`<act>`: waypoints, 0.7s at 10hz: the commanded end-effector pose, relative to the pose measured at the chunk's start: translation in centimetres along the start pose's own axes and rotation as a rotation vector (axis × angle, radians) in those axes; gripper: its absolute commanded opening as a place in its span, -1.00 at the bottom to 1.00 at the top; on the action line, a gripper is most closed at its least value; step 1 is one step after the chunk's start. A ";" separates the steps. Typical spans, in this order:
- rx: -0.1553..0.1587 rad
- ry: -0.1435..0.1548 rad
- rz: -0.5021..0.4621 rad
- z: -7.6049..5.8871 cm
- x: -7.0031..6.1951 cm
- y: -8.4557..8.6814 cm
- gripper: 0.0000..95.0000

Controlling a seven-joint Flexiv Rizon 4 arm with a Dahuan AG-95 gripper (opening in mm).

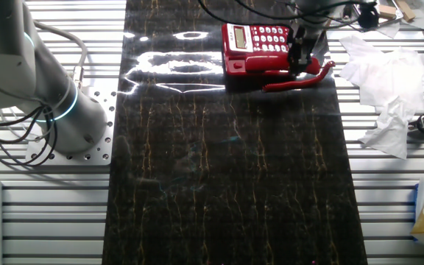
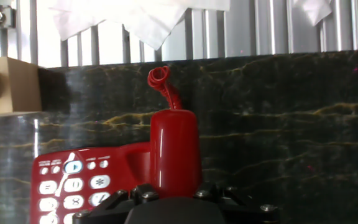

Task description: Place the handset of the telephone on the corresponding phone cradle

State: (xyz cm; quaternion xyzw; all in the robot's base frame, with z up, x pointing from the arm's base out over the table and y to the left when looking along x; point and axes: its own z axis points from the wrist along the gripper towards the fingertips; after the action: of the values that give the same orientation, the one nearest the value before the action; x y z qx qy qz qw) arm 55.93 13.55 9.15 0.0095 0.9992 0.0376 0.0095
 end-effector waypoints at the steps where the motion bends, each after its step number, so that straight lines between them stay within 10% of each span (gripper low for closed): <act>1: 0.002 -0.006 0.009 0.2 0.4 0.5 -1.00; 7: -0.004 -0.013 0.018 0.8 1.5 1.6 -1.00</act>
State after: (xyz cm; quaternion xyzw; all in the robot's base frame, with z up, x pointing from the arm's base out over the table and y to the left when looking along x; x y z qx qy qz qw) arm 54.35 15.37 8.46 0.0183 0.9989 0.0397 0.0148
